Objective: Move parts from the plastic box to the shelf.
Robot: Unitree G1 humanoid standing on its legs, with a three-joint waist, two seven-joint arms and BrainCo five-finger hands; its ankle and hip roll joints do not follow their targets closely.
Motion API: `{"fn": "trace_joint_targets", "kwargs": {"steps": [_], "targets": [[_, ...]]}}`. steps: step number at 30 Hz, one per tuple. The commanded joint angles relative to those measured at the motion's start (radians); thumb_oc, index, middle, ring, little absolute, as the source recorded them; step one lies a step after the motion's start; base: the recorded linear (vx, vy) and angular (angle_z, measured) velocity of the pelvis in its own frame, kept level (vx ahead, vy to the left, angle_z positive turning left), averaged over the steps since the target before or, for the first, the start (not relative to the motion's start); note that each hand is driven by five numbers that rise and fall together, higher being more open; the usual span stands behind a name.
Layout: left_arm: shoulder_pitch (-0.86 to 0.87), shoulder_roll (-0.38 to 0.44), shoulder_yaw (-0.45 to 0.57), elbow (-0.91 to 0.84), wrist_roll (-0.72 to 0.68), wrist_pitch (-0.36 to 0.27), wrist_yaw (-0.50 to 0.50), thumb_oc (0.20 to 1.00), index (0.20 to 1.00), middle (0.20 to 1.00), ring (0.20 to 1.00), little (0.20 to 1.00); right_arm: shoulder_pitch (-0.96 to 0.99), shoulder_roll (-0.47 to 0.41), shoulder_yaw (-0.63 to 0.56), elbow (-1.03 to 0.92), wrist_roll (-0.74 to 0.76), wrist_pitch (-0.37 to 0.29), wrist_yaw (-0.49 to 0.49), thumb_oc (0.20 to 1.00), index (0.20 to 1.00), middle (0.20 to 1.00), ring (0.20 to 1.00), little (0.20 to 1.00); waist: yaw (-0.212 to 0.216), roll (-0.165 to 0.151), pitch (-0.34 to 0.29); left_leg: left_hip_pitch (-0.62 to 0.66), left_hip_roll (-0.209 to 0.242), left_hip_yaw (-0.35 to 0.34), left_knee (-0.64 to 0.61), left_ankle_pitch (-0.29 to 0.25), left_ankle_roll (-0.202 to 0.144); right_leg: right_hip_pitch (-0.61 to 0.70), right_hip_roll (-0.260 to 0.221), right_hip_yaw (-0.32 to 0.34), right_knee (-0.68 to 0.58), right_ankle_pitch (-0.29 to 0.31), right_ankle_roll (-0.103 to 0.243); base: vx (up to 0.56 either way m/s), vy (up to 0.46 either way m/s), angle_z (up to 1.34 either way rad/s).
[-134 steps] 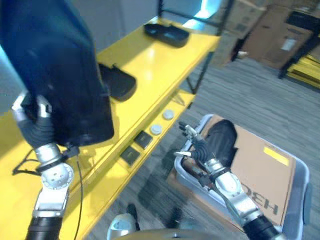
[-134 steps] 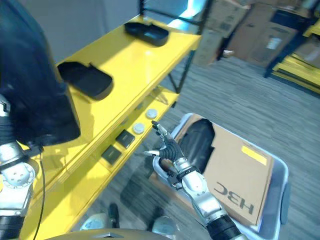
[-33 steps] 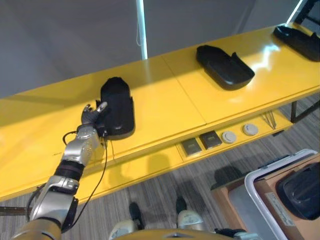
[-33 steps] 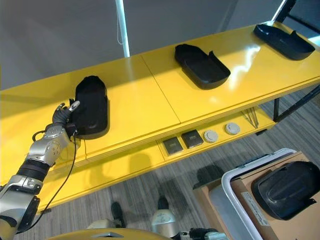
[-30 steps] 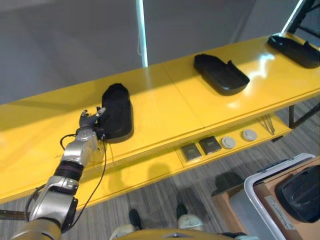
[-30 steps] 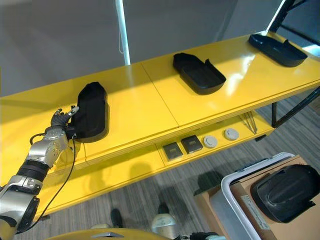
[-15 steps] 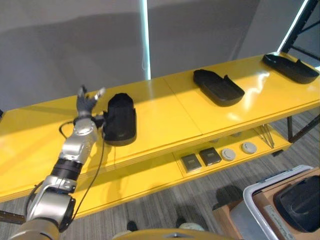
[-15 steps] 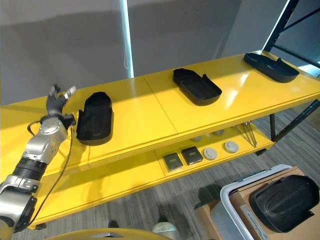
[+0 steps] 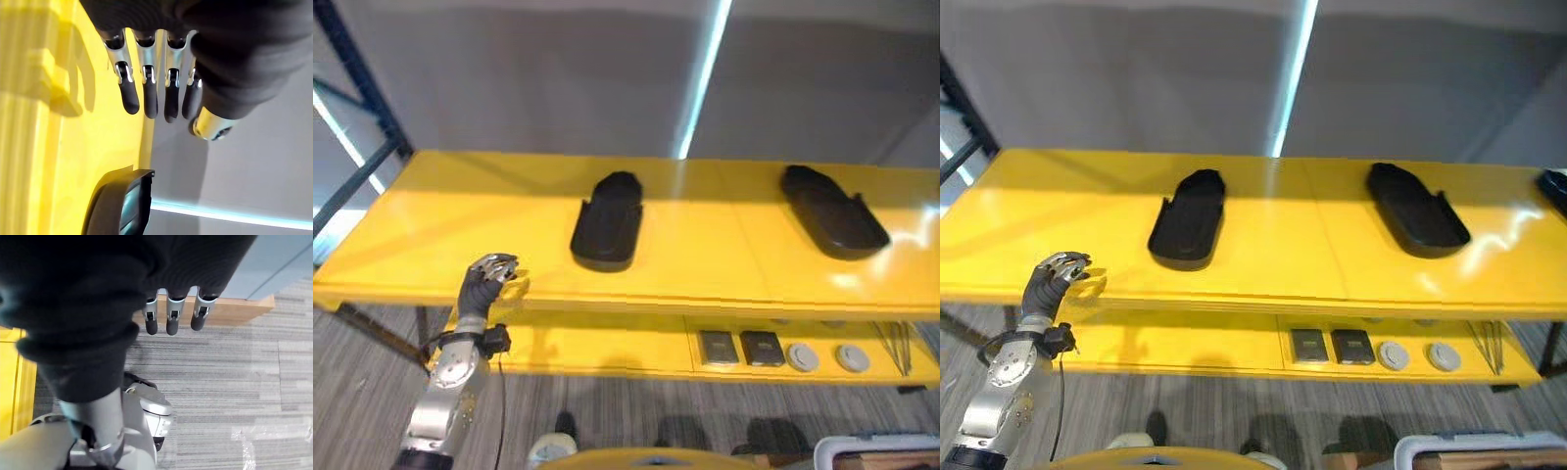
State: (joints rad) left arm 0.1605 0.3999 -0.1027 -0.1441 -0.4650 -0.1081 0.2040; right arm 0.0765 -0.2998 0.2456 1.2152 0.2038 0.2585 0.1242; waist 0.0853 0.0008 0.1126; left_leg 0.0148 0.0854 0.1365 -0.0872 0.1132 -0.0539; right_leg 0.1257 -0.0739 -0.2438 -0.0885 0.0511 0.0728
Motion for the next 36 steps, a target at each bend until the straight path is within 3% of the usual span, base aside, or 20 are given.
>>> {"fn": "trace_joint_targets", "kwargs": {"steps": [1,7,16,21,31,36], "targets": [[-0.134,0.044,-0.006,-0.079,0.073,-0.186,-0.073,0.200,0.200,0.200,0.200,0.200,-0.128,0.056,0.008,0.035,0.058,-0.046,0.020,1.000,1.000,1.000,1.000,1.000,-0.023,-0.002,0.062,0.097,-0.038,0.019,0.000,-0.122,0.022,0.019,-0.006,-0.011,0.001,-0.017,0.014,-0.05,-0.001,0.03],[-0.105,0.085,-0.110,-0.036,0.052,-0.147,-0.161,0.200,0.200,0.200,0.200,0.200,-0.150,0.048,0.026,0.029,0.086,-0.041,0.036,1.000,1.000,1.000,1.000,1.000,-0.017,0.016,0.073,0.075,-0.038,0.016,0.000,-0.113,0.018,0.000,-0.012,-0.029,0.001,-0.013,0.019,-0.01,0.004,0.02],[-0.198,0.101,-0.245,0.008,0.033,-0.196,-0.228,0.200,0.200,0.200,0.200,0.200,-0.180,0.008,0.029,0.016,0.116,-0.041,0.005,1.000,1.000,1.000,1.000,1.000,-0.068,0.055,0.128,0.022,-0.034,0.043,0.000,-0.096,0.013,-0.070,-0.009,0.013,0.001,0.003,0.021,-0.04,0.019,-0.06],[-0.243,0.097,-0.263,0.002,0.028,-0.221,-0.223,0.200,0.200,0.200,0.200,0.200,-0.180,-0.007,0.020,0.009,0.104,-0.041,0.008,1.000,1.000,1.000,1.000,1.000,-0.092,0.063,0.150,0.007,-0.031,0.052,0.000,-0.089,0.011,-0.091,-0.005,0.034,0.001,0.008,0.021,-0.03,-0.003,-0.07],[-0.309,0.063,-0.283,0.007,-0.004,-0.088,-0.159,0.200,0.200,0.200,0.200,0.200,-0.132,-0.002,0.028,-0.003,0.051,-0.058,0.036,1.000,1.000,1.000,1.000,1.000,-0.130,0.061,0.147,0.024,-0.025,0.069,0.000,-0.087,0.009,-0.080,-0.002,0.049,0.001,0.009,0.020,0.05,-0.008,-0.06],[-0.315,0.042,-0.296,0.039,-0.030,-0.074,-0.137,0.200,0.200,0.200,0.200,0.200,-0.131,-0.001,0.036,-0.020,0.042,-0.052,0.031,1.000,1.000,1.000,1.000,1.000,-0.139,0.064,0.150,0.028,-0.023,0.076,0.000,-0.085,0.008,-0.075,-0.002,0.055,0.001,0.005,0.016,0.03,0.007,-0.01]]}}
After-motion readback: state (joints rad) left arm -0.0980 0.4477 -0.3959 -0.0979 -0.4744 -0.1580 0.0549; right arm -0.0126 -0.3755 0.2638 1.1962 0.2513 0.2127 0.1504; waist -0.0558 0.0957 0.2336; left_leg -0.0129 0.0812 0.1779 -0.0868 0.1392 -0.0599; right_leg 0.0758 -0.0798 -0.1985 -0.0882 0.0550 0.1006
